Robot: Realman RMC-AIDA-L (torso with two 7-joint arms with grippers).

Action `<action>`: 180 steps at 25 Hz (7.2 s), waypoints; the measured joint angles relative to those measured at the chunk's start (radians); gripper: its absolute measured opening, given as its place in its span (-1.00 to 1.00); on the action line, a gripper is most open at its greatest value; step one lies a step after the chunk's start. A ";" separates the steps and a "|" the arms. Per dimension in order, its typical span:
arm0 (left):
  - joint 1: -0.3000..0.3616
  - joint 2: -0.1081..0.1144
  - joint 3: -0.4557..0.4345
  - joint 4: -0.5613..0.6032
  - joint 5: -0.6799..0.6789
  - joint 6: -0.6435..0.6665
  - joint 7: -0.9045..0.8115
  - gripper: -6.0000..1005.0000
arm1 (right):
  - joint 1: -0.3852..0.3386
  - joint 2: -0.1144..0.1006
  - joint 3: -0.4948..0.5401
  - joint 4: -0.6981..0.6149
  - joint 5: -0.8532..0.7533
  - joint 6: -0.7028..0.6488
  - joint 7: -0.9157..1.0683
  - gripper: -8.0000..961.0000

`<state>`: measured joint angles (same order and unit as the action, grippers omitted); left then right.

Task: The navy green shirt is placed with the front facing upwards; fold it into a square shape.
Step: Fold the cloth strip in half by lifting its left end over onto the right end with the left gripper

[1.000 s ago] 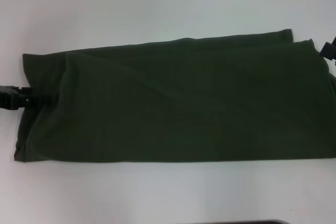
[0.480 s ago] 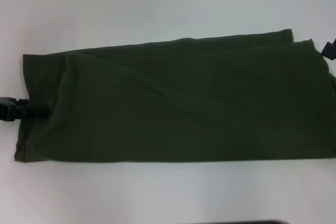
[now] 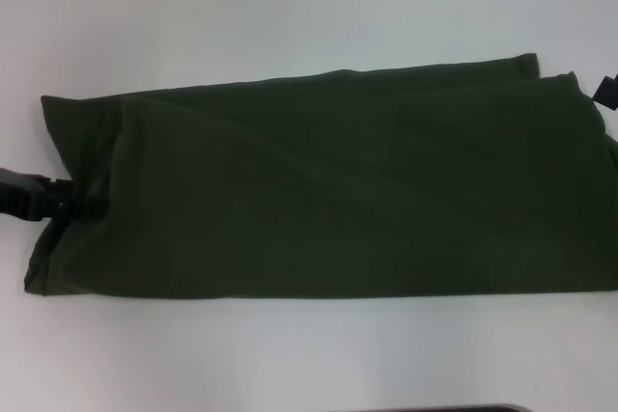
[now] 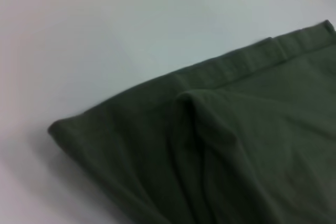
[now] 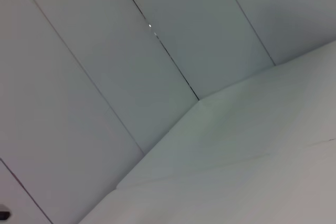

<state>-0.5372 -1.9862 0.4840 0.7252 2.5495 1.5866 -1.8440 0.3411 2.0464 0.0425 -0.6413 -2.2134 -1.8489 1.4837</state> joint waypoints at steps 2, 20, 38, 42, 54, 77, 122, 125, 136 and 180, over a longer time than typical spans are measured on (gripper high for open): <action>-0.007 -0.004 0.004 0.000 0.000 0.000 0.000 0.44 | -0.001 0.000 0.001 0.000 0.000 -0.001 -0.001 0.91; -0.016 -0.021 0.029 0.007 0.006 -0.047 -0.008 0.42 | -0.007 -0.003 0.004 0.003 0.001 -0.001 -0.006 0.91; -0.014 -0.015 0.028 0.009 0.003 -0.066 -0.039 -0.19 | -0.008 -0.005 0.007 0.000 0.005 -0.008 -0.008 0.91; -0.015 -0.015 0.028 0.009 0.003 -0.063 -0.037 -0.65 | -0.008 -0.006 0.008 0.000 0.005 -0.012 -0.008 0.91; -0.016 -0.020 0.039 0.014 0.002 -0.061 -0.038 -0.97 | -0.010 -0.005 0.008 0.000 0.005 -0.013 -0.008 0.91; 0.008 -0.008 -0.011 0.087 0.003 -0.104 -0.090 0.55 | -0.014 -0.005 0.008 -0.001 0.005 -0.013 -0.008 0.91; -0.030 -0.023 0.127 0.040 0.040 -0.034 -0.080 0.73 | -0.024 -0.011 0.006 0.003 0.024 -0.014 -0.008 0.91; -0.031 -0.028 0.139 0.045 0.039 -0.039 -0.081 0.72 | -0.025 -0.010 0.005 0.002 0.024 -0.014 -0.008 0.91; -0.032 -0.036 0.143 0.058 0.053 -0.050 -0.103 0.26 | -0.025 -0.009 0.009 0.000 0.024 -0.016 -0.008 0.91; -0.026 -0.023 0.054 0.163 -0.061 0.073 -0.096 -0.87 | 0.009 0.034 -0.189 0.022 0.017 0.070 -0.041 0.91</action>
<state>-0.5631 -2.0094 0.5378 0.8880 2.4889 1.6594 -1.9401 0.3500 2.0802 -0.1465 -0.6196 -2.1964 -1.7792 1.4425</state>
